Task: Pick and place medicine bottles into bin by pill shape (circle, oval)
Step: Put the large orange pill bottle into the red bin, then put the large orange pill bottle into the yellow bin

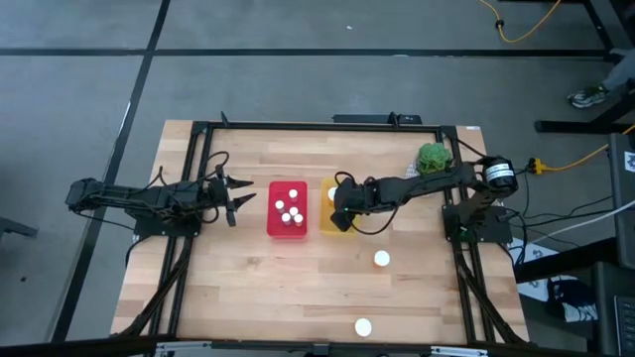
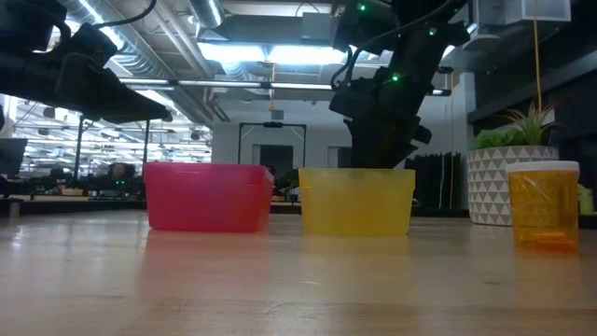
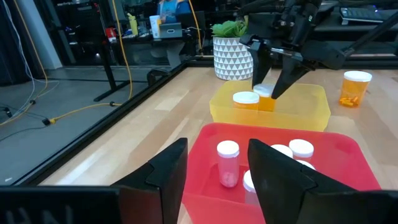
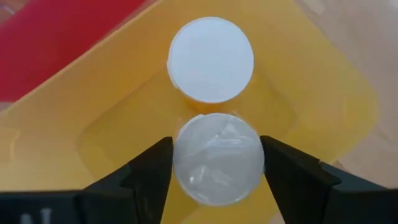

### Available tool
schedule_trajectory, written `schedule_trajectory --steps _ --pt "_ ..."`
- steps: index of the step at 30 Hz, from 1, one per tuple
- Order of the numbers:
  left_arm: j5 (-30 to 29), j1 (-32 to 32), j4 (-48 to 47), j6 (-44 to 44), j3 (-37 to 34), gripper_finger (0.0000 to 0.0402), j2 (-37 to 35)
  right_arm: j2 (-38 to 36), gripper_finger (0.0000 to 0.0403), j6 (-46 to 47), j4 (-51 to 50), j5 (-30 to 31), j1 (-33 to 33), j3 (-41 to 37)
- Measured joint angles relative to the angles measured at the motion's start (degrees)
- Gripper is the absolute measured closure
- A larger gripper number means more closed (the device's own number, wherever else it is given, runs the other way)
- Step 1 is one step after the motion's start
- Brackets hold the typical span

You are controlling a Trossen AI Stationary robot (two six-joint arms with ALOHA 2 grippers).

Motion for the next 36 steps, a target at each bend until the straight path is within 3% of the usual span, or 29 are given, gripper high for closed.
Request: schedule_trajectory --steps 15,20,27,33,36 --pt "0.01 0.0 0.0 0.0 0.02 0.024 0.0 -0.09 0.0158 -3.2 -0.33 2.47 0.07 4.22" --pt "0.02 0.02 0.0 0.0 0.02 0.0239 0.0 -0.35 0.0157 -0.27 -7.79 2.41 2.11 8.67" --pt "0.0 0.0 0.0 0.0 0.02 0.0239 0.0 -1.3 0.0157 14.33 -23.05 3.19 12.5 14.83" --pt "0.02 0.0 0.0 0.0 0.0 0.0239 0.0 -5.71 0.0157 27.24 -28.66 12.08 25.14 15.74" --pt "0.02 0.0 0.0 0.0 0.02 0.024 0.0 -6.56 0.0157 35.11 -32.14 12.7 30.14 15.74"
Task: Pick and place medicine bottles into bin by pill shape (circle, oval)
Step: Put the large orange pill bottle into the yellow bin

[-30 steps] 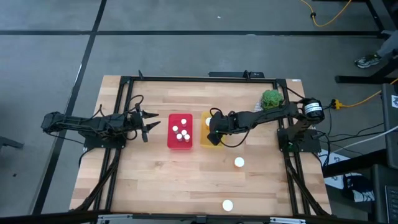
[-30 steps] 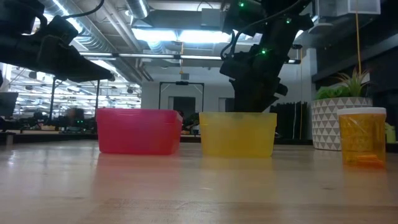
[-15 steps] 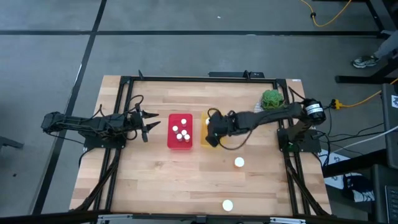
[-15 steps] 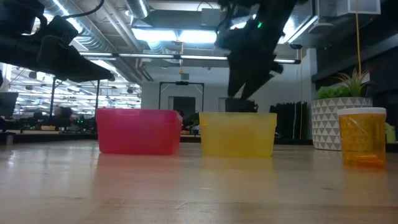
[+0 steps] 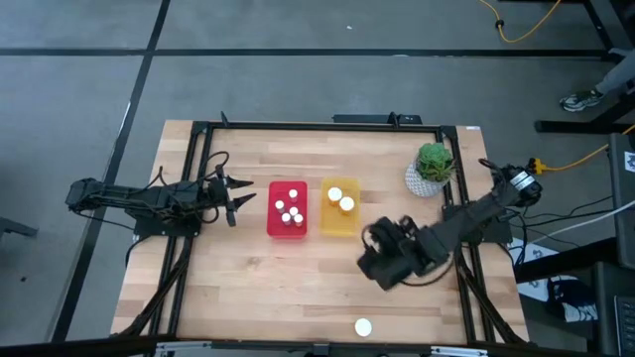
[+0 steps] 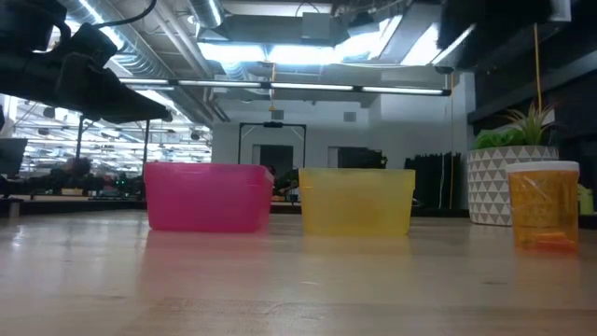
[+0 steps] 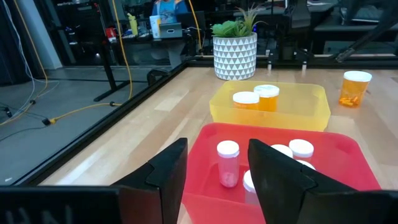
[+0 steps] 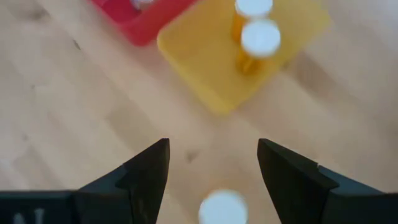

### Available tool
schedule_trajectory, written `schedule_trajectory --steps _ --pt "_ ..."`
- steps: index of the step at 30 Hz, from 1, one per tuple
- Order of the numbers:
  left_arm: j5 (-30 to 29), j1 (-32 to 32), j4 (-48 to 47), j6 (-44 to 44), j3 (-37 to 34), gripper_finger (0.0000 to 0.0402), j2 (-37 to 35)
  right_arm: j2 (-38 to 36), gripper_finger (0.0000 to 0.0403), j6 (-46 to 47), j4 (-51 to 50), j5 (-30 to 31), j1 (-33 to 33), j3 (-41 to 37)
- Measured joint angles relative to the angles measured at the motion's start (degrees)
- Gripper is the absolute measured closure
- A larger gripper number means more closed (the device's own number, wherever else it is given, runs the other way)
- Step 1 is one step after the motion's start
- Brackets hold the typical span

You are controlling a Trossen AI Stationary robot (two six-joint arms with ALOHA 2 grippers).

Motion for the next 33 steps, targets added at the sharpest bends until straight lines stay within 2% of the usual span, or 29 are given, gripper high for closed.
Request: schedule_trajectory --steps 6,16,24,33 --pt "-0.01 0.01 0.0 0.0 -0.01 0.0239 0.0 -0.02 0.0157 14.35 -2.05 -3.7 8.96 0.0" --pt "-0.02 0.0 0.0 0.0 0.0 0.024 0.0 0.0 0.0157 32.61 -7.62 -3.86 17.89 0.0" --pt "-0.02 0.0 0.0 0.0 0.0 0.024 0.0 0.0 0.0157 39.79 -9.25 -5.14 22.23 0.0" --pt "-0.02 0.02 0.0 0.0 -0.01 0.024 0.0 3.06 0.0157 41.87 -9.36 -6.98 23.45 -0.02"
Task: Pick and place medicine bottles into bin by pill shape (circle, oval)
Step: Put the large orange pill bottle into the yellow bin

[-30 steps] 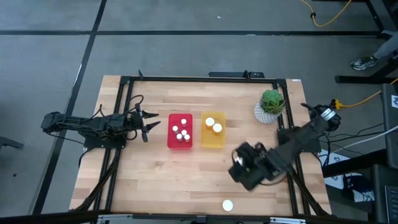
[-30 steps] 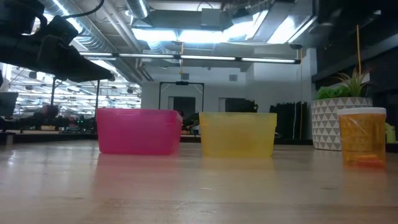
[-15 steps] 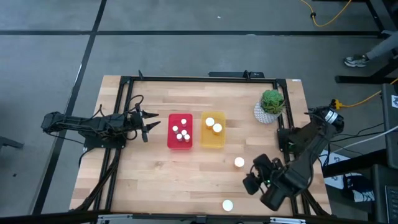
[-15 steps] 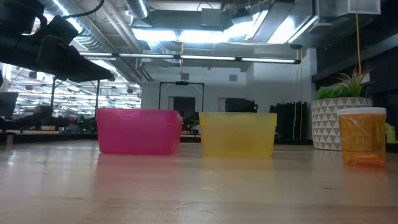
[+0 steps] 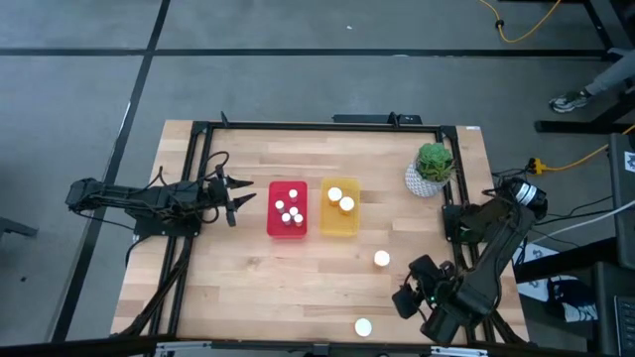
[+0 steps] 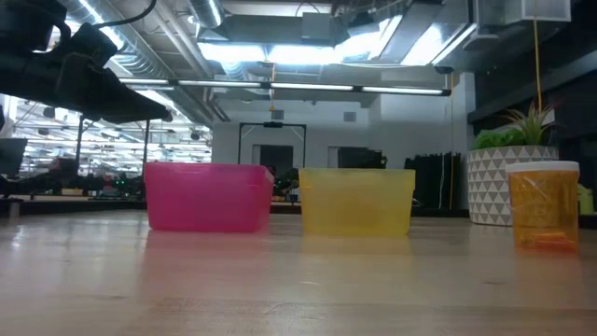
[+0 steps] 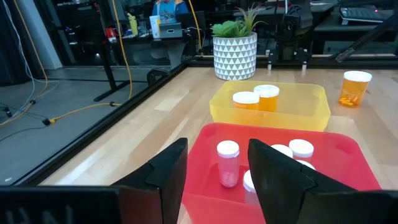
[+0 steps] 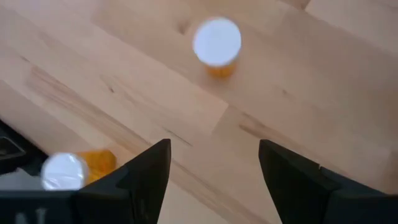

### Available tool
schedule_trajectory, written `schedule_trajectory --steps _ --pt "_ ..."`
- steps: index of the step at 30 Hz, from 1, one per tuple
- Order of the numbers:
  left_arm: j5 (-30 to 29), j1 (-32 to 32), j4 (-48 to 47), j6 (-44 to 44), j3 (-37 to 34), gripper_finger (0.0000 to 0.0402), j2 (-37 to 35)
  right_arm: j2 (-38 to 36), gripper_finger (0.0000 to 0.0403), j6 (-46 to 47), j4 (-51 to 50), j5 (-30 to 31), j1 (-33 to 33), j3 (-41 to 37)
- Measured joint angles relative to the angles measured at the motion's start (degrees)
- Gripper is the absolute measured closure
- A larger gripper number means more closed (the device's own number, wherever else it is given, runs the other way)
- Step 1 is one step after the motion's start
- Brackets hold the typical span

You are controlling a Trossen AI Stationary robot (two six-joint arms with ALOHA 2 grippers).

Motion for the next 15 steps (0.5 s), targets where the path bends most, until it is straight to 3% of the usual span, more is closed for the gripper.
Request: schedule_trajectory --steps 6,15 --pt "0.02 0.0 0.0 0.0 -0.01 0.024 0.0 2.58 0.0157 -0.07 1.03 -4.71 0.04 -0.07" --pt "0.0 0.0 0.0 0.0 0.01 0.024 0.0 5.62 0.0157 -0.03 4.17 -4.96 0.04 -0.07"
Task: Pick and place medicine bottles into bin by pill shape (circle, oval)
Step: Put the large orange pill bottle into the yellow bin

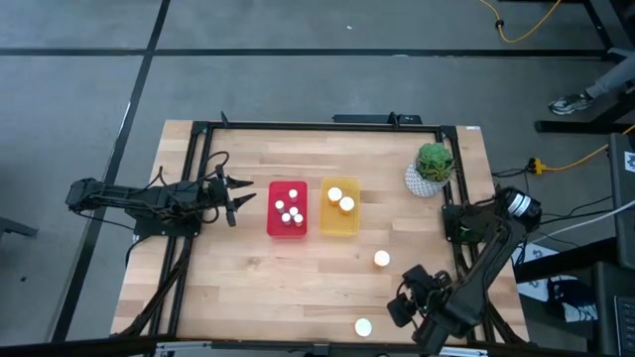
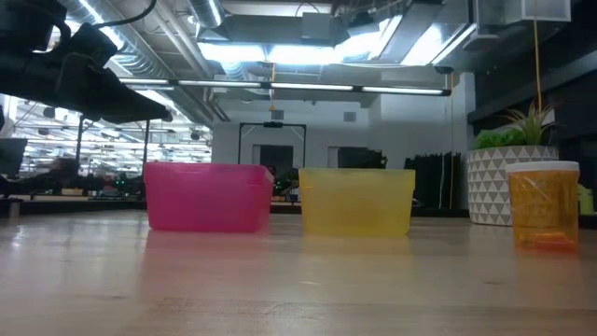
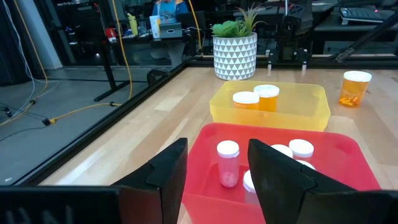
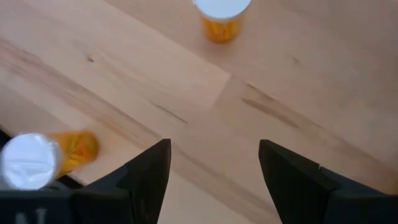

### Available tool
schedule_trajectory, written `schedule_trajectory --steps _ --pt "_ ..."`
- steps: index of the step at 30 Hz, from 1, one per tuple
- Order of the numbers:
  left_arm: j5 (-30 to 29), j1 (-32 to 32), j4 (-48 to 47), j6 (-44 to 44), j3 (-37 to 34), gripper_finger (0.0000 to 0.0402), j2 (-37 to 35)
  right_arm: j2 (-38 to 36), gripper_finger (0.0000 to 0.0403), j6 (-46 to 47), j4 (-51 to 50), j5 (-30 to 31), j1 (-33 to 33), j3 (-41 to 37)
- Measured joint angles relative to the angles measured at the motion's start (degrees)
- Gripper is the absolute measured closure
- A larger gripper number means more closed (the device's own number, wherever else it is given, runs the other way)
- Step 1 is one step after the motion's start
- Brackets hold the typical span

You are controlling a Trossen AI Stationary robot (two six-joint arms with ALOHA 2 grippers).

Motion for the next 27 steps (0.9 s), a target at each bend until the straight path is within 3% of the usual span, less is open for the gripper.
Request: schedule_trajectory --steps 19,27 --pt "0.0 0.0 0.0 0.0 -0.01 0.0239 0.02 4.52 0.0155 0.03 -0.14 3.81 -0.83 0.0" --pt "0.0 -0.02 0.0 0.0 -0.01 0.0239 0.0 4.52 0.0075 -1.78 -0.59 7.07 -4.36 0.0"
